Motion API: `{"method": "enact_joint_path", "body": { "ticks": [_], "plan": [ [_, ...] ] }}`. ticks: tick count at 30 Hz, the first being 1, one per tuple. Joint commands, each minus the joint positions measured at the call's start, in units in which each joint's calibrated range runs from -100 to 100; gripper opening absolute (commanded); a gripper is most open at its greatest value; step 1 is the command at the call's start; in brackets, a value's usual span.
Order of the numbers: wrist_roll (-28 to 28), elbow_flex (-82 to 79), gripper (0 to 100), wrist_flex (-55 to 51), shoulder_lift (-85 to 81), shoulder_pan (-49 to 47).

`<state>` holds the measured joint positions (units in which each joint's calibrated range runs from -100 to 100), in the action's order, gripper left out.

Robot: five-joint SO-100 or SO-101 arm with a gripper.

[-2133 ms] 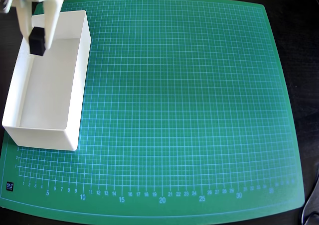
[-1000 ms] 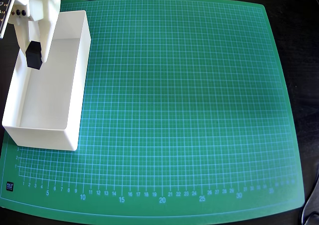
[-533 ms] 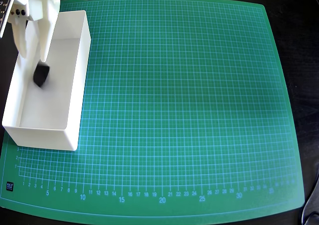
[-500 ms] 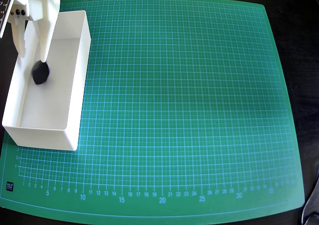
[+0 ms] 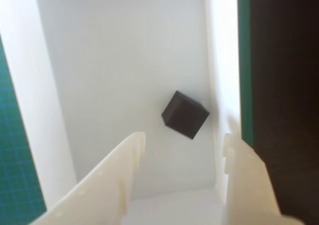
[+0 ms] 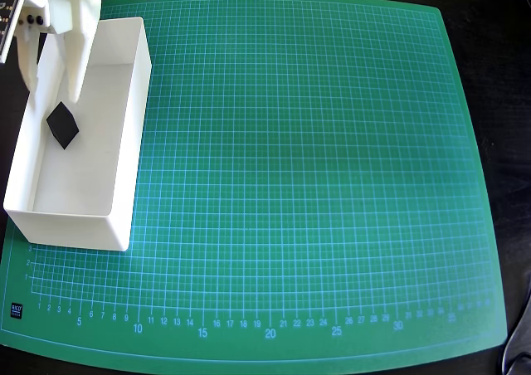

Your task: Grab the black cube and put it in the white bin

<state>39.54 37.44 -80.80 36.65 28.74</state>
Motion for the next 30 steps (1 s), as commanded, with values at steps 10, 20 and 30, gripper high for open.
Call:
{"method": "enact_joint_path", "body": {
  "ticks": [10, 20, 30],
  "plan": [
    [0.3, 2.1, 21, -17.7, -22.2, -0.2],
    [3.2, 0.4, 21, -17.9, -37.2, -8.4],
    [6.3, -28.4, 21, -17.7, -55.3, -14.1]
  ]
}}
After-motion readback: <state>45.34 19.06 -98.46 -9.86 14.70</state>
